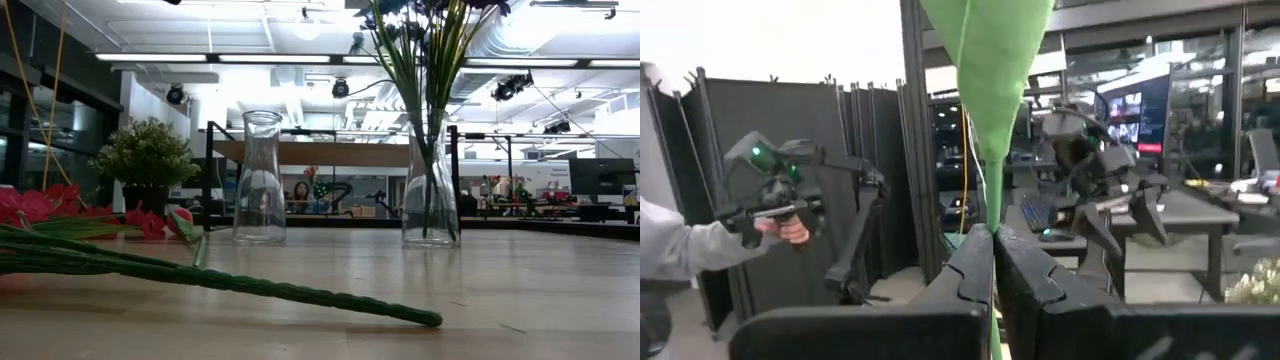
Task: Pick and place flowers into a vace then onto a shelf
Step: Put the purple flower into the right transparent vase
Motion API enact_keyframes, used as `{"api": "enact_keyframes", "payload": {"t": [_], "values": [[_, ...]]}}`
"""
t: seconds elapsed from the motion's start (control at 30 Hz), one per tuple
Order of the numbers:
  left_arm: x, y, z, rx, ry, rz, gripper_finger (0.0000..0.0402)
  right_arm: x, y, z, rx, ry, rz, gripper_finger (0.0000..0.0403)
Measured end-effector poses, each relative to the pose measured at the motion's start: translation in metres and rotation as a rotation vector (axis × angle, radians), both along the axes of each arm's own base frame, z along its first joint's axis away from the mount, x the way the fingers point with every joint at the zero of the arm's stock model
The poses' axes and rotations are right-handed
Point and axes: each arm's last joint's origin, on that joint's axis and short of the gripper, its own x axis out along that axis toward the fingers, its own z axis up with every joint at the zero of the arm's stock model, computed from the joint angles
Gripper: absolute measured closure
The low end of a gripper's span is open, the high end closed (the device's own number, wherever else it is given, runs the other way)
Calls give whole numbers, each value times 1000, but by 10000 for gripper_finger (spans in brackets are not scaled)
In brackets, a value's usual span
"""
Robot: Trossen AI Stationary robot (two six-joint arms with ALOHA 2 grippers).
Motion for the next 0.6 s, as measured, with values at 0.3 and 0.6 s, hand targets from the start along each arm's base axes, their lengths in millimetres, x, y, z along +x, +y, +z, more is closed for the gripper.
{"api": "enact_keyframes", "payload": {"t": [0.3, 0.6], "values": [[0, 0, 0, -6, -3, 3, 41, -6, 29, 34, -137, 82, -102, 403], [0, -1, 0, -19, 1, -13, 41, 9, 67, 53, -276, 245, -248, 403]]}}
